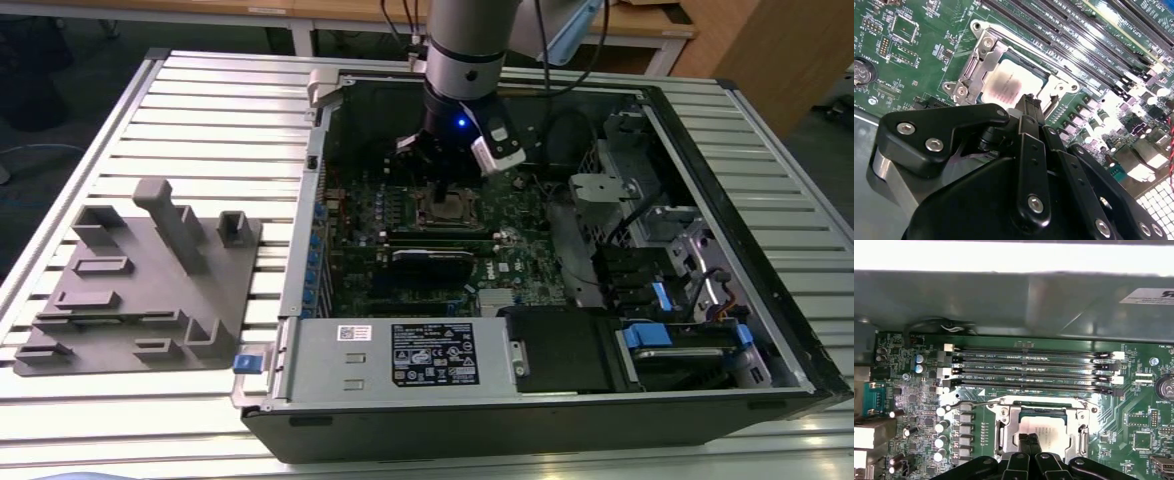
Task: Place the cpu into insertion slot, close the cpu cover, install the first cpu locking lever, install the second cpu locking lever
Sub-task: 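Close the cpu cover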
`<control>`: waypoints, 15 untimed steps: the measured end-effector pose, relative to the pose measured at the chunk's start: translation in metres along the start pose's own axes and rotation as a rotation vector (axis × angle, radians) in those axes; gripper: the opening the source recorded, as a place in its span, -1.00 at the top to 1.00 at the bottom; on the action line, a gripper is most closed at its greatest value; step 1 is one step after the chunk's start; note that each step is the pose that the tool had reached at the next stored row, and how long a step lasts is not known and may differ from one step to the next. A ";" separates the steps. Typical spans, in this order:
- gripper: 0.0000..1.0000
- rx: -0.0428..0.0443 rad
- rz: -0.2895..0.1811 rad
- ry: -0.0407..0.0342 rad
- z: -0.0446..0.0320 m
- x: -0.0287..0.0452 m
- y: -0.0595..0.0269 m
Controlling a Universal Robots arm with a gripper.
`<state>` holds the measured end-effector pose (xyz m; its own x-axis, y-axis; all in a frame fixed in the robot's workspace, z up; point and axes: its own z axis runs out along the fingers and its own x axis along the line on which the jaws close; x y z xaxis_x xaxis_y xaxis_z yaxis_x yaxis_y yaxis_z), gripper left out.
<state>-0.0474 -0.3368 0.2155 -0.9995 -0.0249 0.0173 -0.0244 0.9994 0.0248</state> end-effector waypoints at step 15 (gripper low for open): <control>0.80 0.0295 0.047 -0.0375 0.0025 -0.0005 0.0000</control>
<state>-0.0470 -0.3367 0.2129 -0.9995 0.0227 -0.0197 0.0227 0.9997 -0.0047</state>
